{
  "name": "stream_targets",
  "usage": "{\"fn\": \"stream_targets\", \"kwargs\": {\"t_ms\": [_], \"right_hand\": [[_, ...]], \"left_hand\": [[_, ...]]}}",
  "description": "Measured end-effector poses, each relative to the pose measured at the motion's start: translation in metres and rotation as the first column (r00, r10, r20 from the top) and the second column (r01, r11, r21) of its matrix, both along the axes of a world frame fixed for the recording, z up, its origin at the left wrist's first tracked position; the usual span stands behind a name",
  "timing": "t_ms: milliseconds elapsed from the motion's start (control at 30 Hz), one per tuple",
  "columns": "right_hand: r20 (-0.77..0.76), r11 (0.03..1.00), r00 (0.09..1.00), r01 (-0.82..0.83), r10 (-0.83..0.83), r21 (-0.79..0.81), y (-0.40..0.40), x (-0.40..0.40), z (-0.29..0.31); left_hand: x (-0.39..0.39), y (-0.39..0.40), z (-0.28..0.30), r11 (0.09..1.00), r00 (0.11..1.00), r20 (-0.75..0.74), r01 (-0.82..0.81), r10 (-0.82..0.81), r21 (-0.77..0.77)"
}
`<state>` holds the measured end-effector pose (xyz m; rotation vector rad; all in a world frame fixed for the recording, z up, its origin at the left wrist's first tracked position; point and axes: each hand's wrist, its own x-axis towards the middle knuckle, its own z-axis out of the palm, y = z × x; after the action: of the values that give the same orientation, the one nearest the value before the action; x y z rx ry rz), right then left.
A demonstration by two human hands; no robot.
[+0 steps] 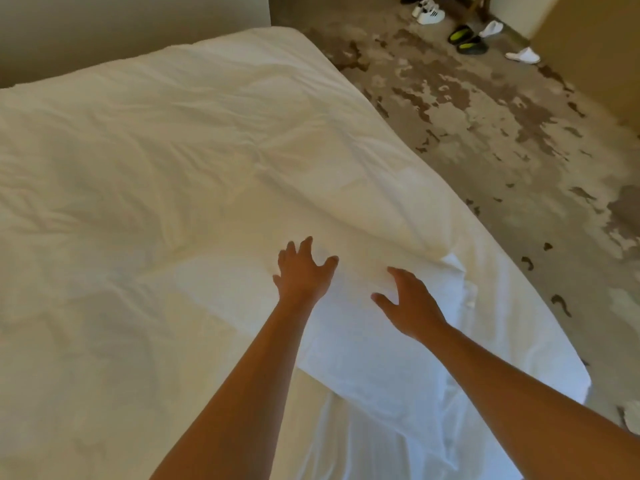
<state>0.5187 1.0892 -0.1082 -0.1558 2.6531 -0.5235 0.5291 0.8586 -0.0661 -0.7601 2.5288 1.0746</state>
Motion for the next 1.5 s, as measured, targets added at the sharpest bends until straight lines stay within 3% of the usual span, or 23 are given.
{"fn": "stream_targets", "kwargs": {"t_ms": [133, 300, 433, 533, 600, 800, 867, 933, 1033, 1167, 1300, 1367, 1500], "right_hand": [[-0.045, 1.000, 0.999, -0.026, 0.026, 0.001, -0.008, -0.067, -0.045], [-0.071, 1.000, 0.997, -0.005, 0.006, 0.011, -0.029, -0.130, -0.083], [0.033, 0.999, 0.999, 0.004, -0.006, 0.051, -0.050, -0.159, -0.102], [0.252, 0.990, 0.959, 0.139, -0.130, -0.018, -0.057, -0.152, -0.111], [0.302, 0.983, 0.938, 0.185, -0.171, -0.018, -0.059, -0.146, -0.109], [0.046, 0.999, 0.998, 0.049, -0.048, -0.020, -0.069, -0.089, -0.073], [-0.007, 0.996, 0.999, 0.045, -0.046, -0.080, -0.069, -0.063, -0.053], [0.066, 0.977, 0.996, 0.065, -0.053, -0.201, -0.067, -0.039, -0.025], [0.146, 0.933, 0.989, 0.068, -0.017, -0.353, -0.067, 0.000, 0.021], [0.128, 0.905, 0.989, -0.009, 0.070, -0.425, -0.079, 0.075, 0.068], [0.046, 0.879, 0.989, -0.102, 0.139, -0.465, -0.099, 0.144, 0.106], [0.009, 0.867, 0.987, -0.136, 0.160, -0.479, -0.113, 0.167, 0.126], [-0.098, 0.854, 0.965, -0.261, 0.243, -0.450, -0.154, 0.211, 0.171]], "left_hand": [[-0.022, -0.008, -0.061, 0.937, 0.974, 0.134, 0.214, -0.183, -0.275], [-0.002, -0.034, -0.118, 0.910, 0.959, 0.213, 0.251, -0.187, -0.329], [0.015, -0.053, -0.138, 0.911, 0.948, 0.254, 0.267, -0.191, -0.314], [0.016, -0.056, -0.140, 0.915, 0.947, 0.258, 0.269, -0.193, -0.302], [0.017, -0.058, -0.137, 0.918, 0.947, 0.258, 0.264, -0.189, -0.296], [0.032, -0.084, -0.093, 0.928, 0.920, 0.311, 0.311, -0.239, -0.207], [0.038, -0.093, -0.065, 0.937, 0.957, 0.190, 0.262, -0.221, -0.229], [0.047, -0.096, -0.033, 0.943, 0.974, -0.032, 0.207, -0.223, -0.261], [0.067, -0.091, 0.016, 0.934, 0.910, -0.253, 0.270, -0.327, -0.235], [0.104, -0.089, 0.068, 0.708, 0.762, -0.075, 0.555, -0.643, -0.436], [0.158, -0.125, 0.103, 0.467, 0.623, 0.039, 0.625, -0.781, -0.625], [0.189, -0.146, 0.115, 0.453, 0.606, 0.032, 0.627, -0.795, -0.633], [0.261, -0.184, 0.132, 0.525, 0.615, -0.118, 0.539, -0.780, -0.658]]}}
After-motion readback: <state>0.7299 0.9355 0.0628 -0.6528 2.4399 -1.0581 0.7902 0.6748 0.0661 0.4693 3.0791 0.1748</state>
